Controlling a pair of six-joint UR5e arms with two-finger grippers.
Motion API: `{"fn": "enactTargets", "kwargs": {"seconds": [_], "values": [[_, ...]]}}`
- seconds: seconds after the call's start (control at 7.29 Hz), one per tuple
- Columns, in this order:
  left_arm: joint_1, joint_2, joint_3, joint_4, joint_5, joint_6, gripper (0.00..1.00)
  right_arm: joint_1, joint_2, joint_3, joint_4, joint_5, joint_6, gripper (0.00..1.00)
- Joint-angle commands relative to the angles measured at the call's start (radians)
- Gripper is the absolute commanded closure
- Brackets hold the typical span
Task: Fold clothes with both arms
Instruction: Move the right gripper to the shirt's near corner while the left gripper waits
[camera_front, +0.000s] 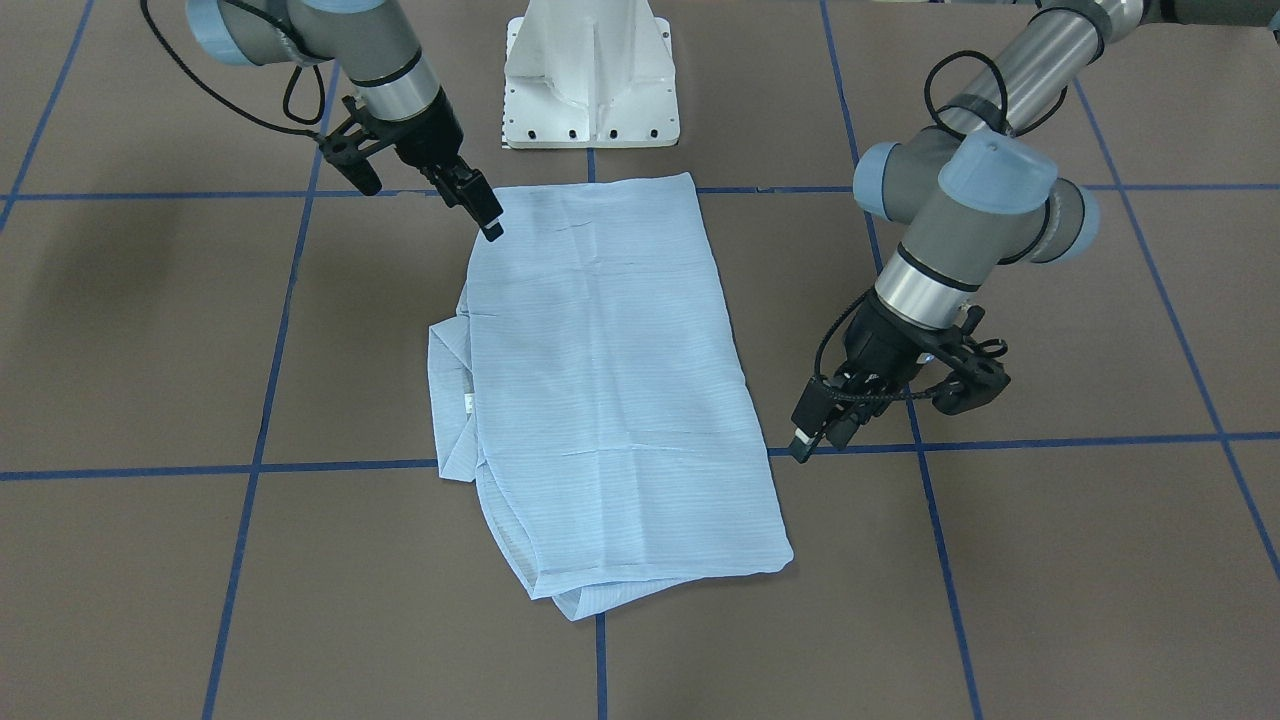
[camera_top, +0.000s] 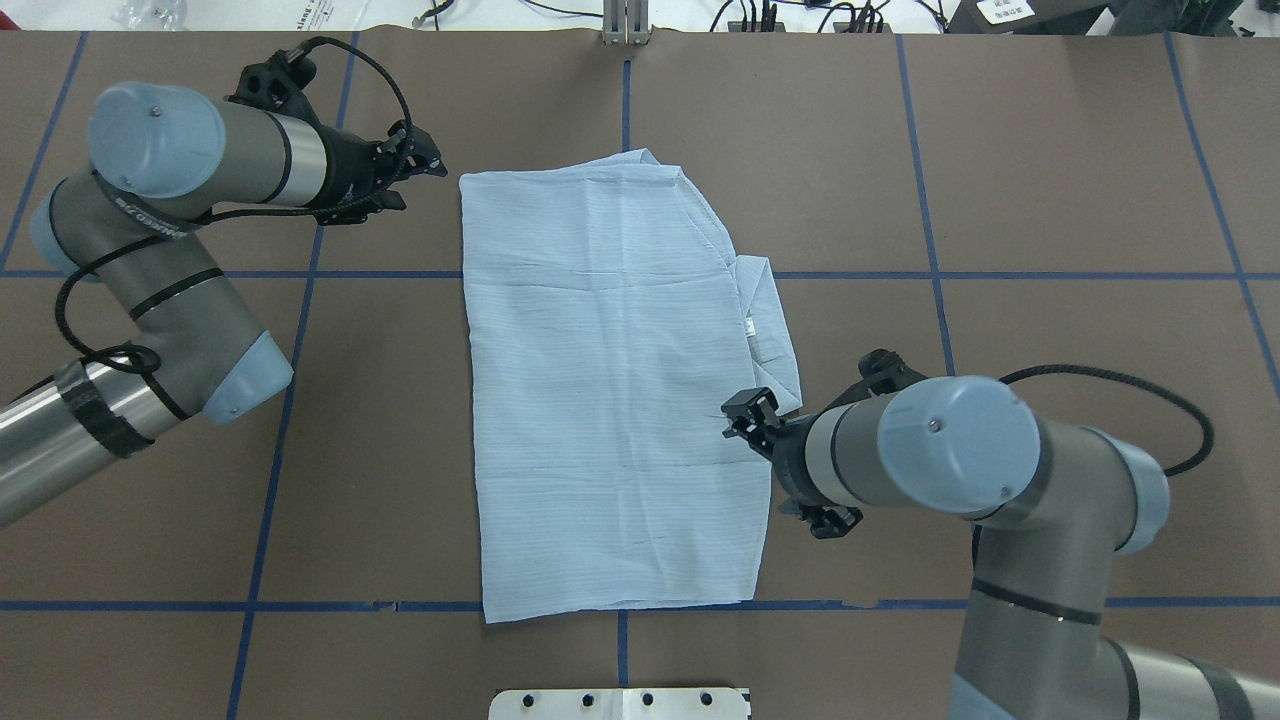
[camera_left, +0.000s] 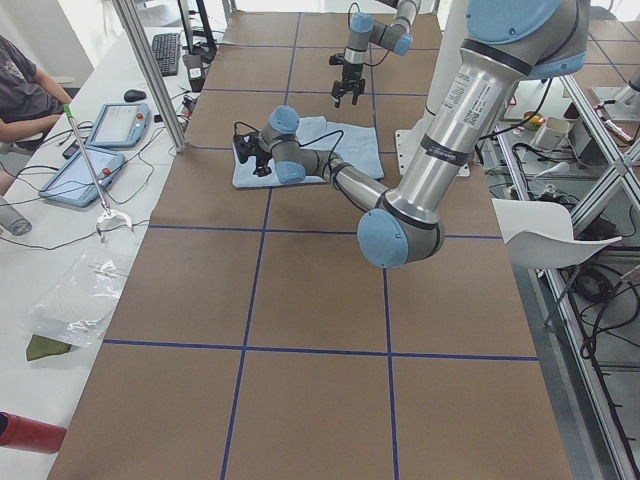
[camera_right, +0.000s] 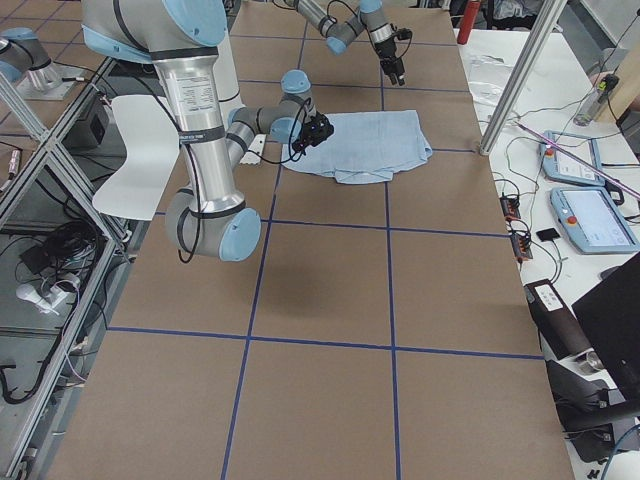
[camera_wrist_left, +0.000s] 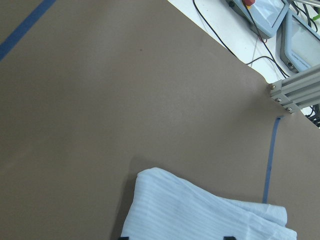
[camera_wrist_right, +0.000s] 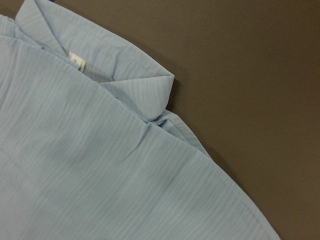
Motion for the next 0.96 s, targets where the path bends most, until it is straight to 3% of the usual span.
{"fn": "enactTargets", "kwargs": {"seconds": [0.0, 0.27, 0.82], "values": [[0.0, 0.089, -0.124, 0.047, -0.021, 0.0, 0.3, -0.12, 0.054, -0.027, -0.1, -0.135, 0.144, 0.01], [0.002, 0.091, -0.126, 0.045, -0.019, -0.031, 0.29, -0.142, 0.115, -0.125, -0.103, -0.152, 0.235, 0.02], [0.01, 0.091, -0.122, 0.045, -0.011, -0.039, 0.29, -0.174, 0.098, -0.136, -0.105, -0.152, 0.244, 0.06]]}}
